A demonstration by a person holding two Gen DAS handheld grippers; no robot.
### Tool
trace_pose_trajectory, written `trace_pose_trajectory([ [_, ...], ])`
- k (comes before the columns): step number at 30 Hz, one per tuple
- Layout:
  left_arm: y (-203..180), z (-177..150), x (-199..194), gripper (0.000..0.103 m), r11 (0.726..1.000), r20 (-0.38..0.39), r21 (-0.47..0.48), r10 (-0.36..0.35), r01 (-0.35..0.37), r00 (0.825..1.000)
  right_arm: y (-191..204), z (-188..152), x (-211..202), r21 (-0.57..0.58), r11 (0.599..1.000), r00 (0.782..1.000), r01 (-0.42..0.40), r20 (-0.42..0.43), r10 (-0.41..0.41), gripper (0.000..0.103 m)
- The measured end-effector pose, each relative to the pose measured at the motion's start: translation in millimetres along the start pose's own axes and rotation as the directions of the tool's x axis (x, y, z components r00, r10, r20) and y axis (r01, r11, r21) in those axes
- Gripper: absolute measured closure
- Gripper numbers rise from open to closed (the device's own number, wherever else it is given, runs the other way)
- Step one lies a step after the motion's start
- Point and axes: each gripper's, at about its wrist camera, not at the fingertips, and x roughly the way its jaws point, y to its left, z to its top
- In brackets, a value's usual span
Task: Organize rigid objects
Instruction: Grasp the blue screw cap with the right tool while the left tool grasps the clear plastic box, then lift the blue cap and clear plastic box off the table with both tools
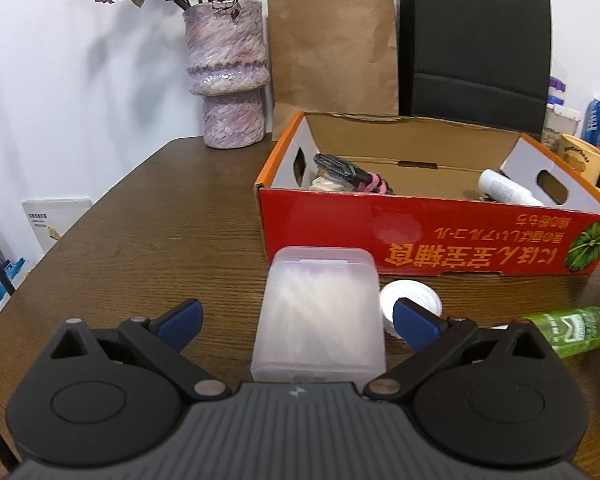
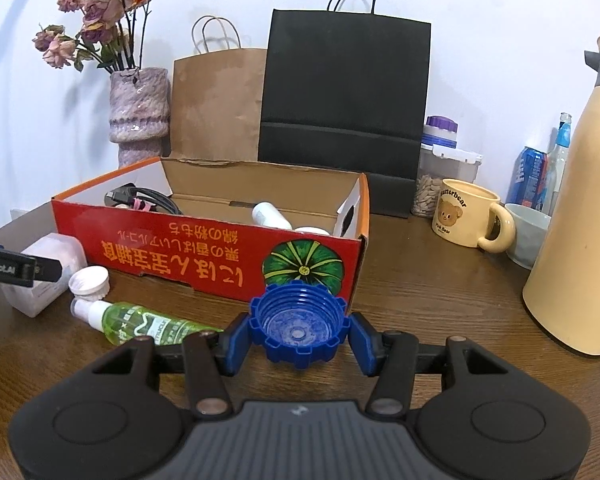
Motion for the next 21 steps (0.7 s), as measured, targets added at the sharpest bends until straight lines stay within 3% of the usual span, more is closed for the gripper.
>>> trace_pose_trajectory([
  [4,0,1,6,0.001,1.0,-0.004,0.0,-0.006,0.006,1.0,1,0,-1,0.005,1.0,1.0,0.001,0.003,-0.001,0.051],
  [10,2,1,12,0.019,0.999,-0.03,-0.013,-0.047,0.046,0.998,4,0,-1,0.005,1.0,1.0,0.001,0.004,-0.001,0.051],
  [14,2,0,14,0.036,0.995,-0.041,-0.021,-0.094,0.093,0.995,4,0,-1,0.005,1.0,1.0,0.001,0.005,-0.001,0.051],
  [21,4,0,14,0.037,0.995,-0.045,-0.035,-0.096,0.095,0.994,14,0,-6,0.004,1.0,1.0,0.0,0.017,0.0,0.051],
])
